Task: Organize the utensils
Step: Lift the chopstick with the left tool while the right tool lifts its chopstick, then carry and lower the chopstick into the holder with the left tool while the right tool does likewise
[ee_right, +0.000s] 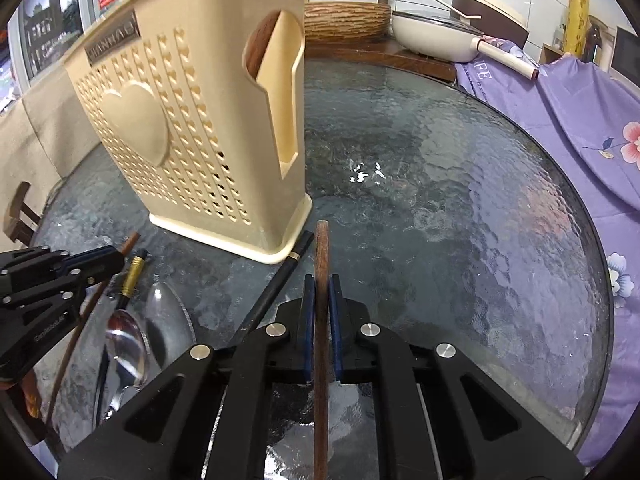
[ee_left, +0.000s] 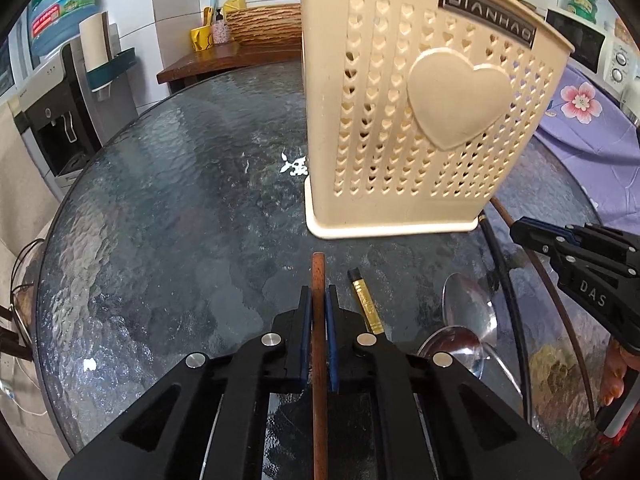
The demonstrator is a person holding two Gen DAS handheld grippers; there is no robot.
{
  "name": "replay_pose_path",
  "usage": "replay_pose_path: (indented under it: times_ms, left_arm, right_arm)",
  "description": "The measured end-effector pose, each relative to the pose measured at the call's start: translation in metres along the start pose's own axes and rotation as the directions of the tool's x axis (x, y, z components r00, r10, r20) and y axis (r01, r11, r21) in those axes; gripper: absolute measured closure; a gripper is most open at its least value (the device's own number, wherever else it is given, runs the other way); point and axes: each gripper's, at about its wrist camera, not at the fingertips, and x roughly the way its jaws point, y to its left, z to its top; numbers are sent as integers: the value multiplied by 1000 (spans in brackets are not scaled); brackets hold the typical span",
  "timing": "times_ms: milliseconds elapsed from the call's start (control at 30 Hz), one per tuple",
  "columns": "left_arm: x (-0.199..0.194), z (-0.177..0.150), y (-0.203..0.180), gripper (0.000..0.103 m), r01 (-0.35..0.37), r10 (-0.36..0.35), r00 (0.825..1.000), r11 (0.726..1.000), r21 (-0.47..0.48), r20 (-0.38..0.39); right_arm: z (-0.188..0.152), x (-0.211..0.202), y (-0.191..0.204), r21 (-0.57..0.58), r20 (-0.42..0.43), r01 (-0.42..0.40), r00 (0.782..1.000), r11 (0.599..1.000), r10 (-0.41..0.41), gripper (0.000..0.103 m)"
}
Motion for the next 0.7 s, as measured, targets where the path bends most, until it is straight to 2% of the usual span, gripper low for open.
replay_pose_path:
  times_ms: [267, 367, 567, 700]
  left_arm:
    - [-40, 10, 7, 96, 55, -52, 993, 998, -22, 110]
    - [-61, 12, 8, 96, 98, -93, 982, 995, -23, 164]
    - [-99, 16, 3, 96, 131, -126, 960, 991, -6, 250]
    - [-117, 15, 3, 96, 170, -161, 945, 985, -5, 286]
  right_arm:
    - [2, -36, -1, 12, 86, -59, 995, 998, 58, 95]
    - [4, -58, -1, 17, 132, -95, 987, 995, 92, 95]
    - [12, -101, -4, 30, 215, -176, 963, 984, 165, 95]
    - [15, -125, -1, 12, 258, -203, 947, 979, 193, 95]
